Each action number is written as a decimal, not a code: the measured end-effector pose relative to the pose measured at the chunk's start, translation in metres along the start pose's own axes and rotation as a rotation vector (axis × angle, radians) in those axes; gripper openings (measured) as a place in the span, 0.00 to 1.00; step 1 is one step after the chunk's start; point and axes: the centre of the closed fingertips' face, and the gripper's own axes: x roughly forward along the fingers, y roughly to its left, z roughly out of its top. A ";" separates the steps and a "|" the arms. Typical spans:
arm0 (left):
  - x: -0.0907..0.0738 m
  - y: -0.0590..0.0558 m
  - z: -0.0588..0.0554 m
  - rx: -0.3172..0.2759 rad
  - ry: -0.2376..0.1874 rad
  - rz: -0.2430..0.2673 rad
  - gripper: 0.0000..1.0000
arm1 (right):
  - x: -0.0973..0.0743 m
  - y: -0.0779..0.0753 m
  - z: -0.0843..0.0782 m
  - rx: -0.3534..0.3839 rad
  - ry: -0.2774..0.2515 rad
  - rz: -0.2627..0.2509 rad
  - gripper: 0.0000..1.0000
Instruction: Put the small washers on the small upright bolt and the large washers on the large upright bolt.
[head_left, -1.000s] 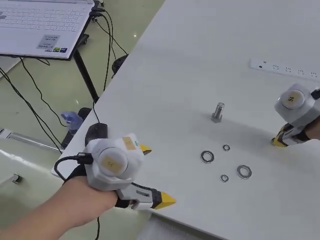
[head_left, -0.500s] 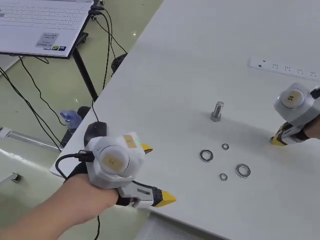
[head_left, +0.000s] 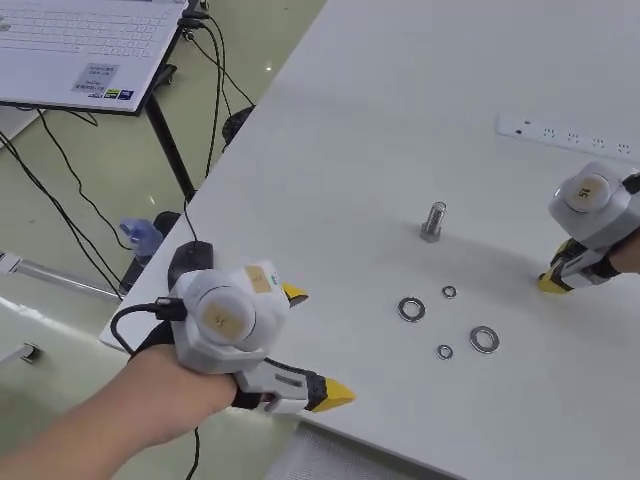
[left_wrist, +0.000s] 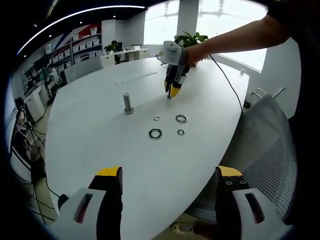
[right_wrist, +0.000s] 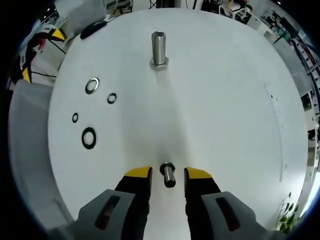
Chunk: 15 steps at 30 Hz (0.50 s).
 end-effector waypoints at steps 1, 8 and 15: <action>0.000 0.000 0.000 -0.003 -0.003 0.000 0.75 | -0.002 0.000 0.000 -0.001 -0.002 -0.004 0.27; -0.003 -0.003 0.005 0.003 -0.011 0.002 0.76 | -0.015 0.000 0.002 -0.017 -0.011 -0.015 0.29; -0.005 -0.005 0.008 0.011 -0.010 0.001 0.77 | -0.032 0.004 0.011 -0.043 -0.029 -0.028 0.31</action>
